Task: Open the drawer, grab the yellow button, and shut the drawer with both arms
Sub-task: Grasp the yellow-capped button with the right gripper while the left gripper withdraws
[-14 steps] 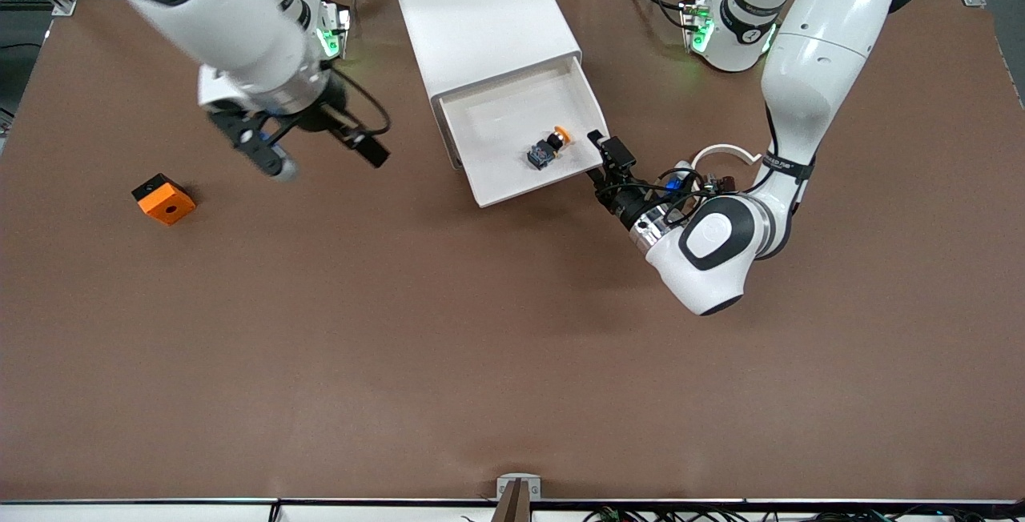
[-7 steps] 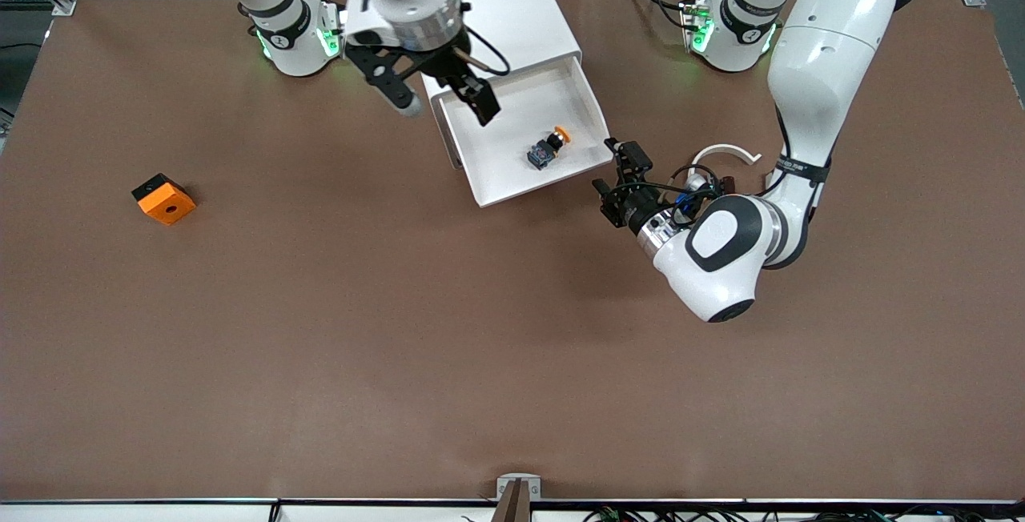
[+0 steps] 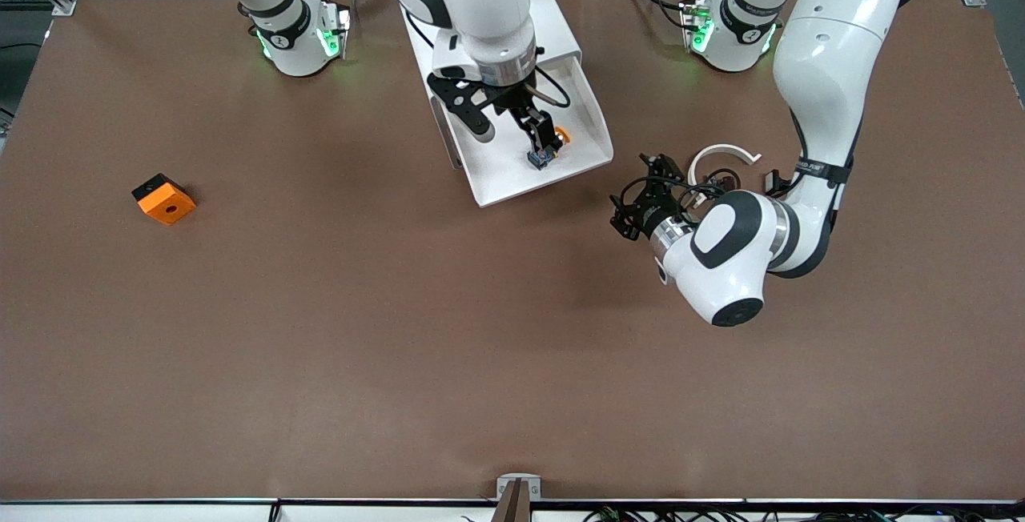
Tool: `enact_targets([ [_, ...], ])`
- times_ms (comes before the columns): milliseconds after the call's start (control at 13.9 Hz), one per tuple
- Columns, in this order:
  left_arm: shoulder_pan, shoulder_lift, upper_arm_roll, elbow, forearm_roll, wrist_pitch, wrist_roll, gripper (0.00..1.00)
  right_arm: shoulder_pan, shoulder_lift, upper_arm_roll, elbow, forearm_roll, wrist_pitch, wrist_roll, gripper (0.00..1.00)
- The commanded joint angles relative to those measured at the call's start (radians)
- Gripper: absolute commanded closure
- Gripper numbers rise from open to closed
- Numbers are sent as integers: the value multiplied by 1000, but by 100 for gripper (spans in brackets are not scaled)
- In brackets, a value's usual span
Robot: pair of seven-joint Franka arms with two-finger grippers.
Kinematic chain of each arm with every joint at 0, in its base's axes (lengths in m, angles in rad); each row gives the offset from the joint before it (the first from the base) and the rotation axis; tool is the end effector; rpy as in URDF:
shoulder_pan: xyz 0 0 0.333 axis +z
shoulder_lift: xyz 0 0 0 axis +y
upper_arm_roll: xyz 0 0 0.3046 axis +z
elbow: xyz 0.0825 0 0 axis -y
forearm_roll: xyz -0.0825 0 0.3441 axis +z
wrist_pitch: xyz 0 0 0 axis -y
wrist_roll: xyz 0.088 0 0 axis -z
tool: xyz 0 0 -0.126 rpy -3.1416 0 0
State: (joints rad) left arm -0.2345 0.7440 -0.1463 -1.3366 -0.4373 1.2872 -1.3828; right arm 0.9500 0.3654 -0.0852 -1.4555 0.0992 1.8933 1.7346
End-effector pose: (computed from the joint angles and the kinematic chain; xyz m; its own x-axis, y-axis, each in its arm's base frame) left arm 0.5298 -0.2607 0.2757 0.2107 0.7901 -0.5757 0.5848 -0.5737 -0.5734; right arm 0.4003 0.4951 0.4643 0.6286 -0.7740 -0.0767 -0.7778 -0.6256 -0.0613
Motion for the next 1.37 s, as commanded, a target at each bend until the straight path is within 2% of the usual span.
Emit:
enact_targets([
  [0, -8, -40, 2, -12, 130, 82, 148, 0, 47, 70, -16, 63, -32, -8, 68, 0],
  [144, -9, -51, 1, -15, 207, 173, 223, 0, 56, 95, -14, 66, -50, -8, 92, 0],
  [576, -5, -64, 2, -23, 319, 467, 288, 0, 70, 159, -16, 93, -52, 27, 112, 0],
  [1007, -8, -80, -9, -19, 425, 630, 455, 0, 70, 185, -13, 109, -67, 26, 86, 1],
  [1151, -9, -92, -10, -19, 472, 644, 458, 0, 70, 185, -13, 109, -64, 24, 85, 14],
  [1223, -9, -109, -12, -22, 474, 644, 461, 0, 70, 185, -13, 109, -62, 24, 85, 26],
  [1295, -9, -118, -16, -23, 476, 644, 462, 0, 70, 185, -13, 109, -61, 24, 83, 43],
])
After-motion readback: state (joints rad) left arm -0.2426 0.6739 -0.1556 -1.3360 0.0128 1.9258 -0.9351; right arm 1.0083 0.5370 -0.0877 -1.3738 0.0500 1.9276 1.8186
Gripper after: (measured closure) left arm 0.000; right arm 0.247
